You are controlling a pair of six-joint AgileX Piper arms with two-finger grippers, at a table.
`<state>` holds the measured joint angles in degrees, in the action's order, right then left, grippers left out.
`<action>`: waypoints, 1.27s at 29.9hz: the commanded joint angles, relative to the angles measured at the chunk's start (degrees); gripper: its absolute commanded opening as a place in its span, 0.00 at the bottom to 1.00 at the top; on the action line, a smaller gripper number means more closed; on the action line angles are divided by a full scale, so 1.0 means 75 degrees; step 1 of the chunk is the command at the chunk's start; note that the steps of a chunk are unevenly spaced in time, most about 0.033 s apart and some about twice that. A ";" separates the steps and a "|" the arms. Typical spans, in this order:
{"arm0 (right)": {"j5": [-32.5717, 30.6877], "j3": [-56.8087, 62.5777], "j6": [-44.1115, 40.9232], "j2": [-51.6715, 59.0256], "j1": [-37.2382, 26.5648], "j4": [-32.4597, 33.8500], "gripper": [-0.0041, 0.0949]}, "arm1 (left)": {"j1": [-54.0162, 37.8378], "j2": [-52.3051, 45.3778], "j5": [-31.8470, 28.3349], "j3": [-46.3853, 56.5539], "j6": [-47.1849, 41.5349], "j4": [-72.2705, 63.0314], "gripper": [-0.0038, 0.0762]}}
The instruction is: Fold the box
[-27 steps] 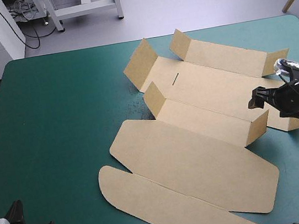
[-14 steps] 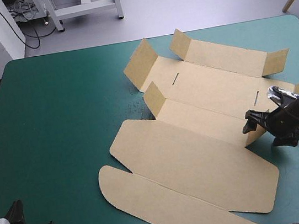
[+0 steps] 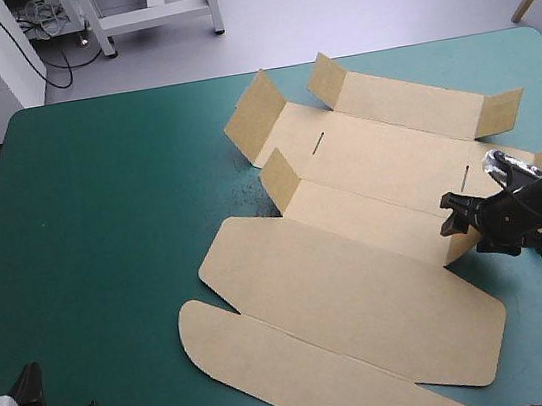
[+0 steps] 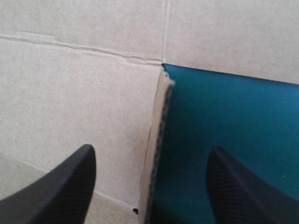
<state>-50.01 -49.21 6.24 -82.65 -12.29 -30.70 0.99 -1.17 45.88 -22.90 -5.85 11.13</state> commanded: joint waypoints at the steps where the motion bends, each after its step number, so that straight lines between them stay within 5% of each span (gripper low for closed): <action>1: 0.0022 -0.0160 0.0065 0.0259 0.0012 -0.0181 0.36 | 0.0012 -0.0074 -0.0587 -0.0162 -0.0012 0.0038 0.04; 4: 0.0009 -0.0160 0.0174 0.0259 0.0012 -0.0176 0.02 | 0.0012 -0.0074 -0.0587 -0.0162 -0.0012 0.0038 0.04; 14: -0.0174 -0.0416 0.0594 0.0259 0.0238 0.0027 0.04 | 0.0012 -0.0074 -0.0587 -0.0162 -0.0012 0.0038 0.04; 24: 0.0268 -0.2295 0.0608 -0.0244 0.2967 0.1609 0.04 | 0.0012 -0.0074 -0.0587 -0.0162 -0.0012 0.0038 0.04; 38: -0.0976 -0.6112 0.4282 -0.3053 0.4336 0.2100 0.03 | 0.0012 -0.0074 -0.0587 -0.0162 -0.0012 0.0038 0.04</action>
<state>-56.18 -88.68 31.53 -105.33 20.16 -15.73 0.99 -1.17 45.88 -22.90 -5.85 11.08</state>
